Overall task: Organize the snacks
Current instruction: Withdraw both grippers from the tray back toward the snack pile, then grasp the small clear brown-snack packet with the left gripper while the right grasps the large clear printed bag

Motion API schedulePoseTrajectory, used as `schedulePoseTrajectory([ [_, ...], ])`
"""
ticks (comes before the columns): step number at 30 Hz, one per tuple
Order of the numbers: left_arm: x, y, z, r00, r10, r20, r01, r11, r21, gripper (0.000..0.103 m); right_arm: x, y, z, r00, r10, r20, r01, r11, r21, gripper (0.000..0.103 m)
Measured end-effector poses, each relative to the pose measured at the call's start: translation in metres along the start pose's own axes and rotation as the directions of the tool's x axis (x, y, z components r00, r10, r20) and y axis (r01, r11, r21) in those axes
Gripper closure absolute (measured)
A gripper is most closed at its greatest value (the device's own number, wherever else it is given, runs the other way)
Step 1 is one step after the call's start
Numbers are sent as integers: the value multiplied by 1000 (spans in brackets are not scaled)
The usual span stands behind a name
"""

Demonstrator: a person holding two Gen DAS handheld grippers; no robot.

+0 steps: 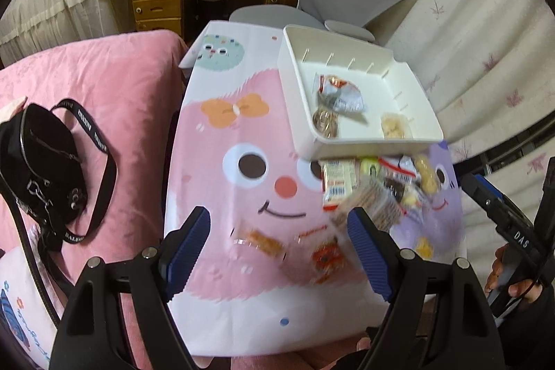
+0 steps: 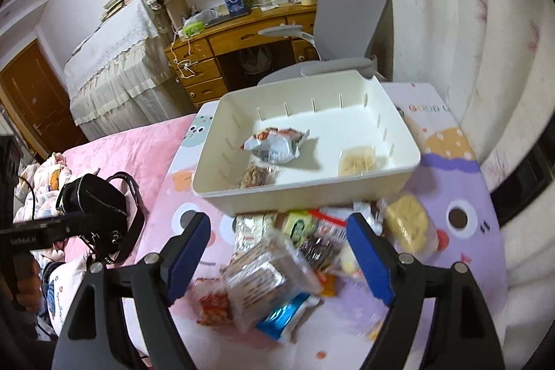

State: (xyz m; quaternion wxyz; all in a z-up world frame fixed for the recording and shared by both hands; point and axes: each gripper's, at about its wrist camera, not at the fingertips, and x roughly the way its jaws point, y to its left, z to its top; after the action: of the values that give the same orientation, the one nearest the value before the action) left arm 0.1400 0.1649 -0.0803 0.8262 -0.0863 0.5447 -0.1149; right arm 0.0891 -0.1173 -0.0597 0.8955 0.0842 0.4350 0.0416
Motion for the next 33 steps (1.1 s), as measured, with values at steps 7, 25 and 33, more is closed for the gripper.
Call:
schedulePoseTrajectory([
  [7, 9, 14, -25, 999, -19, -45, 19, 1000, -10, 23, -2, 12, -23, 998, -1, -70, 8, 994, 107, 20],
  [25, 57, 46, -45, 978, -60, -200, 10, 969, -246, 23, 53, 0, -53, 939, 93, -330, 90, 862, 498, 19],
  [33, 93, 48, -41, 952, -62, -300, -30, 955, -294, 25, 94, -6, -54, 891, 138, -433, 167, 787, 594, 19],
])
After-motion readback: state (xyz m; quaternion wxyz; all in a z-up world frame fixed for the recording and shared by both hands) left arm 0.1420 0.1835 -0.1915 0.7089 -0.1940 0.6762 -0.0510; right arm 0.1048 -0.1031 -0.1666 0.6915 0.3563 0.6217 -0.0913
